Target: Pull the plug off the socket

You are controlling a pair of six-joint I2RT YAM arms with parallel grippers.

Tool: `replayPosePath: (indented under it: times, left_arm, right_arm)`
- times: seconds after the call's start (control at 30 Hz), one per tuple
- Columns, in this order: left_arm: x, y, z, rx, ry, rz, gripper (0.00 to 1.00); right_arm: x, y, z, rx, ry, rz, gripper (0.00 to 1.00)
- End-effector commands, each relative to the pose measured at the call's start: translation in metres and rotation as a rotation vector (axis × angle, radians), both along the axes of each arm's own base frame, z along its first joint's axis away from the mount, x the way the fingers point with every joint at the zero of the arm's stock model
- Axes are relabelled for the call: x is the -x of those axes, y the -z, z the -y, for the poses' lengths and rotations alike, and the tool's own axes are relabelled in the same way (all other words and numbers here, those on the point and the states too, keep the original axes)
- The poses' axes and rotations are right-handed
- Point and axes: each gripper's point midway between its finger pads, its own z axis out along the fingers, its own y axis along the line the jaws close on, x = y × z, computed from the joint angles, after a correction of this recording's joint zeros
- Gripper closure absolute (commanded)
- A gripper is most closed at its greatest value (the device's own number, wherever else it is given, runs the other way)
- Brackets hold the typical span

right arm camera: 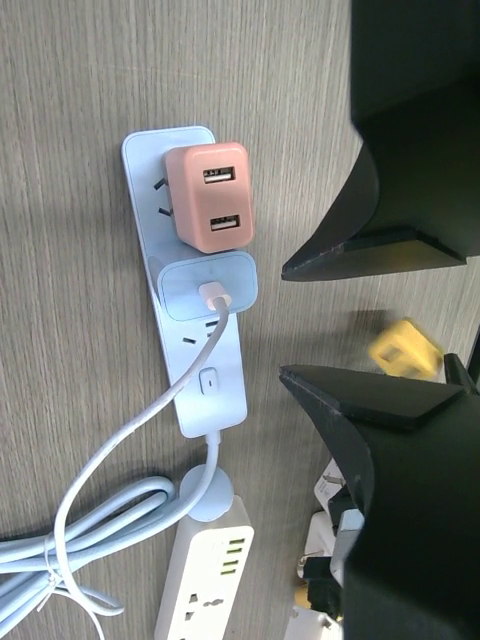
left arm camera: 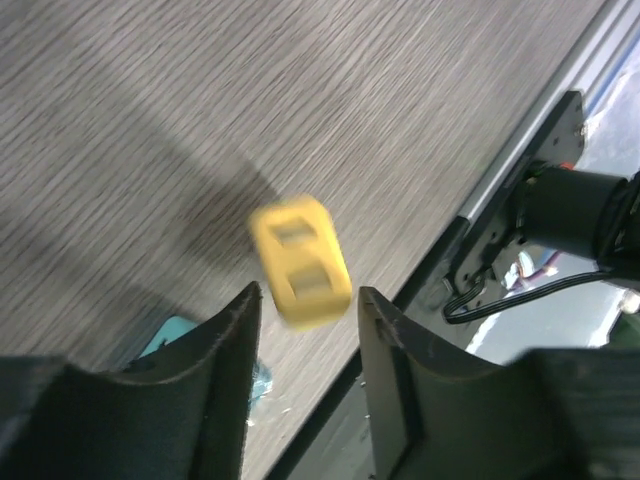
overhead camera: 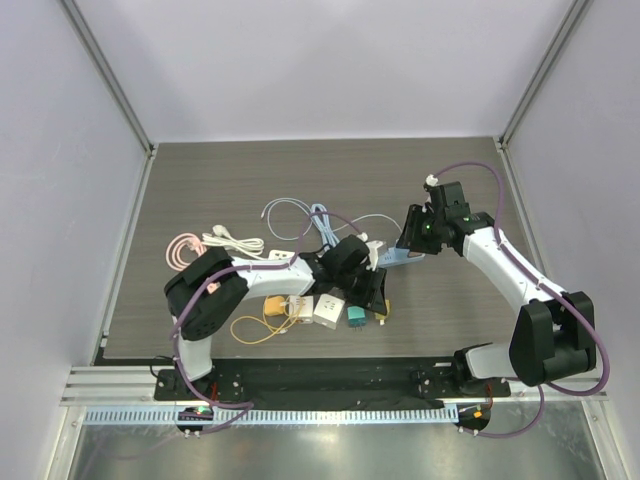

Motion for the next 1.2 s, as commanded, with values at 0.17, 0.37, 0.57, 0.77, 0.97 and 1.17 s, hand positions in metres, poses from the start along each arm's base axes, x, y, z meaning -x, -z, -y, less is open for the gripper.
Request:
replayPosePath:
  times: [0.17, 0.37, 0.57, 0.77, 0.97, 1.17]
  left_arm:
    - [0.002, -0.044, -0.007, 0.021, 0.073, 0.099, 0.36]
    - [-0.036, -0.084, -0.003, 0.049, 0.021, 0.256, 0.50]
    - [-0.090, -0.086, 0.021, 0.077, -0.066, 0.270, 1.00]
    - [-0.135, -0.061, 0.030, 0.024, -0.187, 0.276, 1.00]
    - [-0.144, -0.050, 0.032, 0.017, -0.186, 0.317, 0.99]
    - [-0.145, -0.046, 0.025, 0.052, -0.185, 0.341, 0.92]
  right_arm:
    - [-0.004, -0.014, 0.014, 0.079, 0.009, 0.054, 0.44]
    - [-0.008, -0.018, 0.037, 0.158, 0.054, 0.055, 0.36]
    - [-0.011, -0.008, 0.051, 0.213, 0.087, 0.022, 0.31]
    - [-0.017, -0.008, 0.058, 0.197, 0.135, 0.011, 0.32]
    - [-0.021, 0.001, 0.065, 0.109, 0.375, -0.078, 0.20]
    - [-0.033, -0.026, 0.056, 0.014, 0.444, -0.042, 0.00]
